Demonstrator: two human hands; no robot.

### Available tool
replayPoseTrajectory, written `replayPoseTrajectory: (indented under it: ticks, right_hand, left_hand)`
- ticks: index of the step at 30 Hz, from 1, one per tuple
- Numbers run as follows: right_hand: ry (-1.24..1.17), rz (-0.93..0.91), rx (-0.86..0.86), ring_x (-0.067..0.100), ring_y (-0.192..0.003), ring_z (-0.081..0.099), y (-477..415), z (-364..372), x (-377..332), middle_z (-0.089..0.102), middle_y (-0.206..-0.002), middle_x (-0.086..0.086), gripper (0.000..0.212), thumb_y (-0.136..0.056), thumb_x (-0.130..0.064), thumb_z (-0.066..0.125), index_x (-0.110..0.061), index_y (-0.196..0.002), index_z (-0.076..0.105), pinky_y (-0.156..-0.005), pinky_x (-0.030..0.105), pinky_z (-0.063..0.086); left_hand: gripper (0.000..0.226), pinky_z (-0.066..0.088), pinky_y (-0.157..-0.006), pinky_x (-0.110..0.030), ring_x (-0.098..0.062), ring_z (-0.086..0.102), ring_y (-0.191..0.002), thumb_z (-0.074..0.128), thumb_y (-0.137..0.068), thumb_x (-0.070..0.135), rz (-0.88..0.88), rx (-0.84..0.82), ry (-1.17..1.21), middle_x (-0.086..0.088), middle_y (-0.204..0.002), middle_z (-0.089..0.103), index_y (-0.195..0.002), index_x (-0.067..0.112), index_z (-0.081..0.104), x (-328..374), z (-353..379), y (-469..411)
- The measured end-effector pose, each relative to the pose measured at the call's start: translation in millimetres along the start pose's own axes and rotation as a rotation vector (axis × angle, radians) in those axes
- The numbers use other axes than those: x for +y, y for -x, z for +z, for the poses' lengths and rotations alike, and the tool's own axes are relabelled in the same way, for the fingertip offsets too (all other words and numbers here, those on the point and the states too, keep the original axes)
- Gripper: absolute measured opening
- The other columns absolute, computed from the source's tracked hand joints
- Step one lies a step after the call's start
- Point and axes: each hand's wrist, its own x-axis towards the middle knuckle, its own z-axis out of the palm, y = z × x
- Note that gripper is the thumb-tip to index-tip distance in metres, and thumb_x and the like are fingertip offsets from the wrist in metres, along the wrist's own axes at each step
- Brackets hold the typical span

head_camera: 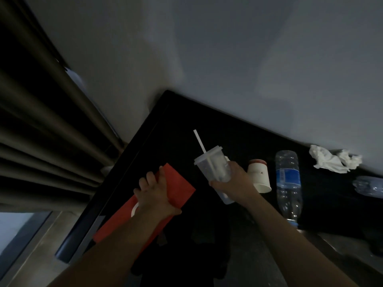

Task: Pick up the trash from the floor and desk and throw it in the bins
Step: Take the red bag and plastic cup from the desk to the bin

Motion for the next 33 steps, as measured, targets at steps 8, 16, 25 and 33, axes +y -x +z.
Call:
replayPoseTrajectory:
  ticks: [8, 16, 25, 33]
  right_hand:
    - [-0.079, 0.028, 0.150, -0.002, -0.083, 0.046, 38.7, -29.0, 3.9, 0.044, -0.094, -0.021, 0.061, -0.064, -0.049, 0.078, -0.038, -0.109, 0.037, -0.059, 0.017, 0.034]
    - [-0.263, 0.122, 0.122, 0.000, -0.090, 0.050, 70.4, -43.1, 4.1, 0.049, -0.102, -0.018, 0.067, -0.063, -0.048, 0.080, -0.039, -0.114, 0.038, -0.061, 0.019, 0.039]
    - [-0.363, 0.100, 0.262, 0.001, -0.086, 0.056, 132.2, -53.3, -30.2, 0.054, -0.099, -0.017, 0.061, -0.063, -0.046, 0.081, -0.040, -0.108, 0.040, -0.059, 0.015, 0.041]
    - [-0.413, 0.080, 0.497, 0.001, -0.086, 0.054, 202.6, -63.0, -64.8, 0.054, -0.099, -0.018, 0.051, -0.063, -0.044, 0.081, -0.042, -0.097, 0.044, -0.061, 0.016, 0.039]
  left_hand:
    - [0.144, 0.024, -0.110, -0.057, -0.036, 0.017, -0.133, 0.078, -0.044, 0.065, 0.073, -0.063, -0.035, -0.013, -0.145, 0.006, -0.148, 0.024, -0.012, 0.2, -6.5, 8.9]
    - [0.145, 0.025, -0.109, -0.053, -0.034, 0.013, -0.134, 0.074, -0.040, 0.071, 0.160, -0.009, 0.097, -0.009, -0.146, 0.002, -0.147, 0.029, -0.015, 24.2, -31.8, 24.3]
    - [0.140, 0.035, -0.106, -0.044, -0.027, 0.018, -0.127, 0.065, -0.037, 0.077, 0.301, 0.159, 0.271, -0.002, -0.141, 0.008, -0.147, 0.033, -0.009, 26.5, -82.4, 75.6]
    - [0.132, 0.032, -0.104, -0.038, -0.025, 0.023, -0.128, 0.076, -0.046, 0.065, 0.478, 0.266, 0.500, 0.001, -0.138, 0.016, -0.148, 0.037, -0.002, 29.8, -120.4, 122.8]
